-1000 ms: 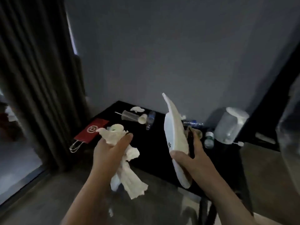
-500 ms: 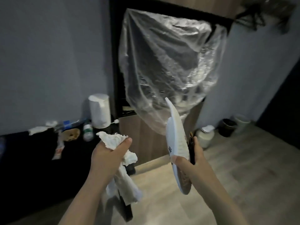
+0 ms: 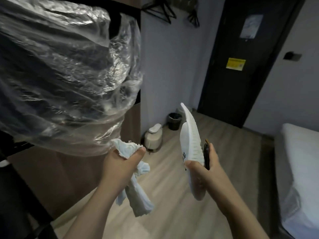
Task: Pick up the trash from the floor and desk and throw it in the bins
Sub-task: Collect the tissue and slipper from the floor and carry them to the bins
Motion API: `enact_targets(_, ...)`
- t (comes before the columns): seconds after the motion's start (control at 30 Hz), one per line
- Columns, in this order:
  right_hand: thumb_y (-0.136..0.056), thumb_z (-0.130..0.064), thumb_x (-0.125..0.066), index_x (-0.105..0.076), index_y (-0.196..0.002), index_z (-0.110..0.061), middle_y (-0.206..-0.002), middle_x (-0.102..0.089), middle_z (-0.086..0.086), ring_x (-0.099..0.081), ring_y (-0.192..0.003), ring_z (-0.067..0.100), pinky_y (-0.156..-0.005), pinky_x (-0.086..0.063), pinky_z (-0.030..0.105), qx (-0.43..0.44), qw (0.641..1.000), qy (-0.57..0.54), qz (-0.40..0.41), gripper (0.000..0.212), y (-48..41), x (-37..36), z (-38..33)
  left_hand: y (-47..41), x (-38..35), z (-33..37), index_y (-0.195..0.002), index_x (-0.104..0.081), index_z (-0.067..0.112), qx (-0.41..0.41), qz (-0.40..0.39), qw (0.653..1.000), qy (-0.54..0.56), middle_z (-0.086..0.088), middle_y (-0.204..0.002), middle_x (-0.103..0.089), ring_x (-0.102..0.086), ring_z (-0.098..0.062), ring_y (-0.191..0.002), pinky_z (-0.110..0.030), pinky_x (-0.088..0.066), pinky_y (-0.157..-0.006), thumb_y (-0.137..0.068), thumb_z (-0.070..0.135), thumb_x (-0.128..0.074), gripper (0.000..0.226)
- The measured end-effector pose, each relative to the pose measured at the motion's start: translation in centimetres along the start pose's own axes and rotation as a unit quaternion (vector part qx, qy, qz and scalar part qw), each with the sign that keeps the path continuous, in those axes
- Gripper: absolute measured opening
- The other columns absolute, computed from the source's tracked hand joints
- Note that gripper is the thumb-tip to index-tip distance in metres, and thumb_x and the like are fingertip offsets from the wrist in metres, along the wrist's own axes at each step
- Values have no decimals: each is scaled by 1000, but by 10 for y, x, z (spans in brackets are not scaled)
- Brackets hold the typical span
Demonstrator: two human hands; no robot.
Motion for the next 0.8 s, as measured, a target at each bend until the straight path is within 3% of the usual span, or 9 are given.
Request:
enact_targets(0.1,-53,-58,-65,-22,-135,-57,-117,-48,-38,-55,-104,-7,-94,-46,30,-11,1000,-12,22,93,-31,25,16,-29,-44,-3,-61,-66,23,1,-22,1000,-2,1,-62,-70,-67,-13,-64,-28,-45,-60,-75,34,-77,21)
enact_targets(0.27,-53,-58,-64,-11,-143,-57,-107,-42,-46,-51,-101,-9,-96,-45,31,-39,997,-5,65,104,-107,53,41,-100,-113,-10,-68,-63,21,-6,-66,998,-3,2,-63,-67,-66,-16,-63,-34,-50,-62,-63,46,-72,27)
enact_targets(0.4,-58,-53,-65,-13,-144,-55,-123,-46,-35,-53,-111,0,-101,-45,36,-59,995,2,81,101,-186,62,55,-177,-157,-18,-61,-56,21,-33,-69,997,-12,6,-55,-59,-57,-8,-55,-28,-41,-57,-67,41,-74,29)
enact_targets(0.57,-58,-53,-64,-9,-148,-48,-105,-43,-41,-53,-103,2,-95,-42,29,-91,991,9,97,105,-293,74,61,-286,-209,-7,-64,-57,18,-71,-75,993,-62,9,-58,-60,-55,-2,-58,-22,-34,-54,-77,34,-73,26)
enact_targets(0.67,-59,-54,-64,-12,-146,-50,-112,-49,-35,-54,-106,1,-99,-44,33,-94,990,8,103,101,-341,85,66,-330,-243,-3,-66,-57,17,-73,-91,992,-51,6,-62,-60,-56,-9,-63,-26,-37,-57,-75,35,-75,27)
enact_targets(0.8,-61,-57,-64,-8,-149,-46,-131,-43,-26,-50,-118,7,-105,-41,36,-117,987,3,108,105,-405,110,86,-380,-302,-2,-57,-53,20,-74,-118,988,-70,7,-57,-58,-54,-4,-58,-26,-35,-57,-70,42,-70,31)
Point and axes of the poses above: each hand's wrist, its own y-axis away from the middle knuckle, its own x-axis out of the back of the hand, z = x × y, the point moved 6 cm from there along -y, towards the middle knuckle
